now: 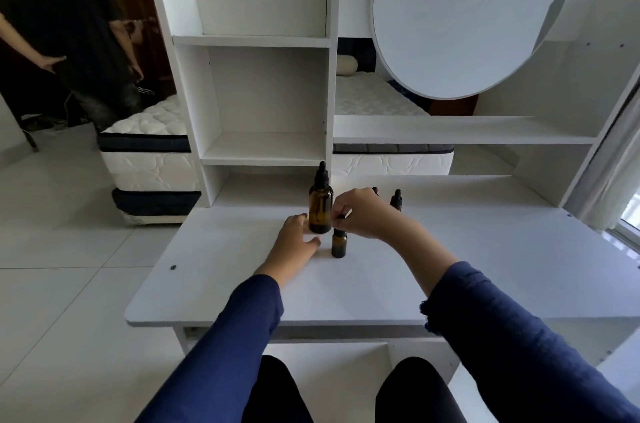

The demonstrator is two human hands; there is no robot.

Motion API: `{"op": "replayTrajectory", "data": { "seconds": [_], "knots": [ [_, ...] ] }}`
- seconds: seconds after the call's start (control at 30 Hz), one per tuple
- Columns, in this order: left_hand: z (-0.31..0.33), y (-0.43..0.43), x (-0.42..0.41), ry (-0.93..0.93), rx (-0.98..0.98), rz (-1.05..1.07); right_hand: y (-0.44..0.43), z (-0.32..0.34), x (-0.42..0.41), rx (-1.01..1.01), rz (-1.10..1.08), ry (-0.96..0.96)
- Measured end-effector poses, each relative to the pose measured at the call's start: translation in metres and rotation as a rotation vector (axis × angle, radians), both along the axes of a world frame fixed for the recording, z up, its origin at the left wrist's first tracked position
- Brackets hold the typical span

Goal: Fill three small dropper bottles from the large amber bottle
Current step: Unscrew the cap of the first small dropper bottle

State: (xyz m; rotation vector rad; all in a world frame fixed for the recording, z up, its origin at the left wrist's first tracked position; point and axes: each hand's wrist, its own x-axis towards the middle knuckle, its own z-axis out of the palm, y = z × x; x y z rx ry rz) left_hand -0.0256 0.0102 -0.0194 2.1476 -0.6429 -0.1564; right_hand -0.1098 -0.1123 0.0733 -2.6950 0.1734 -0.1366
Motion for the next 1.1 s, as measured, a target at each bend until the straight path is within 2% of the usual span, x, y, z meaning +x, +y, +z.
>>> {"op": "replayTrajectory", "data": {
  "seconds": [0.2, 0.43, 1.1],
  "knots": [
    [0.003, 0.023, -0.024, 0.168, -0.164, -0.113, 0.015, -0.002, -0.001, -0.007, 0.004, -0.039],
    [0.000, 0.022, -0.032, 0.157, -0.313, -0.073, 0.028, -0.002, -0.004, -0.016, -0.010, -0.104],
    [0.011, 0.026, -0.011, 0.360, -0.264, -0.267, 0.014, 0.008, -0.004, 0.079, 0.110, 0.024]
  ]
}}
